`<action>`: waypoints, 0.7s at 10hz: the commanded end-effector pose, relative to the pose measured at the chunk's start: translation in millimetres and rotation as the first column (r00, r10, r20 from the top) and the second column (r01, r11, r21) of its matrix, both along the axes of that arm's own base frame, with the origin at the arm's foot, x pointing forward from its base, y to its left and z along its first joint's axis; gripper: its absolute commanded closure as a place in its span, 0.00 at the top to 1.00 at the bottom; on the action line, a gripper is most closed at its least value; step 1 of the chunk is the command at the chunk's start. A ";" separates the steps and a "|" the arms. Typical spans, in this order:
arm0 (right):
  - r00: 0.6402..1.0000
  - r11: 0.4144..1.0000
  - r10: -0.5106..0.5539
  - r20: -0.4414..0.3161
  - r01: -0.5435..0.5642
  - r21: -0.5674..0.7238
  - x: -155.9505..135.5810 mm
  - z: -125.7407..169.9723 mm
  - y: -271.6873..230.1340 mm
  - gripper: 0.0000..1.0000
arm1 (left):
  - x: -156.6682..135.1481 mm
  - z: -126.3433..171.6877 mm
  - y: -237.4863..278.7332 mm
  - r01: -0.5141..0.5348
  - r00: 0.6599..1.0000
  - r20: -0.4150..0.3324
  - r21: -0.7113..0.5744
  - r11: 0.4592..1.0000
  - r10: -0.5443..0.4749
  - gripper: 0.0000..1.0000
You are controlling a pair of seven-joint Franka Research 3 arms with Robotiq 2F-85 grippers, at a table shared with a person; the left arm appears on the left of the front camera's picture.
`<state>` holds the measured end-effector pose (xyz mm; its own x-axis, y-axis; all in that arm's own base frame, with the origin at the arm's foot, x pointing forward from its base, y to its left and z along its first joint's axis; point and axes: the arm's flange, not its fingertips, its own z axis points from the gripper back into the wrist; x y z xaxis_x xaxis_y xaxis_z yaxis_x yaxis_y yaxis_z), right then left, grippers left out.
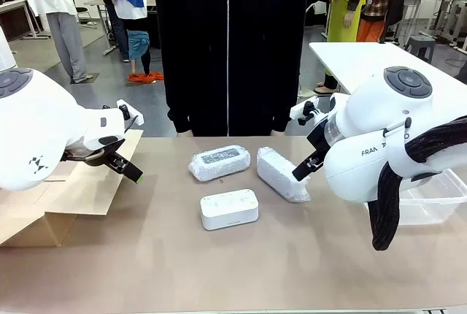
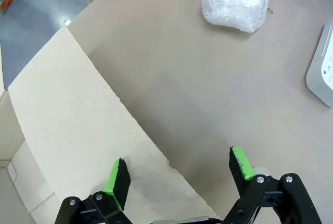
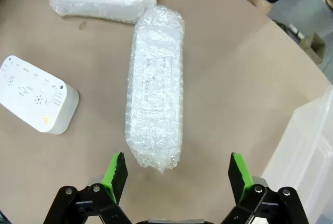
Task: Separate and place wrapped and unwrapped clocks.
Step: Pick up the Digital clock indicated by the person.
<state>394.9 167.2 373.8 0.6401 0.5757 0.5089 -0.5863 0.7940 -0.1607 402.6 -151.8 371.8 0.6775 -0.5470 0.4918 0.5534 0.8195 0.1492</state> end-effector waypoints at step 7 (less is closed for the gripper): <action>1.000 1.000 0.000 0.000 0.000 0.001 0.1 0.0 -0.1 1.00 | 0.5 0.0 1.4 -0.003 1.000 -0.001 -0.002 1.000 0.003 1.00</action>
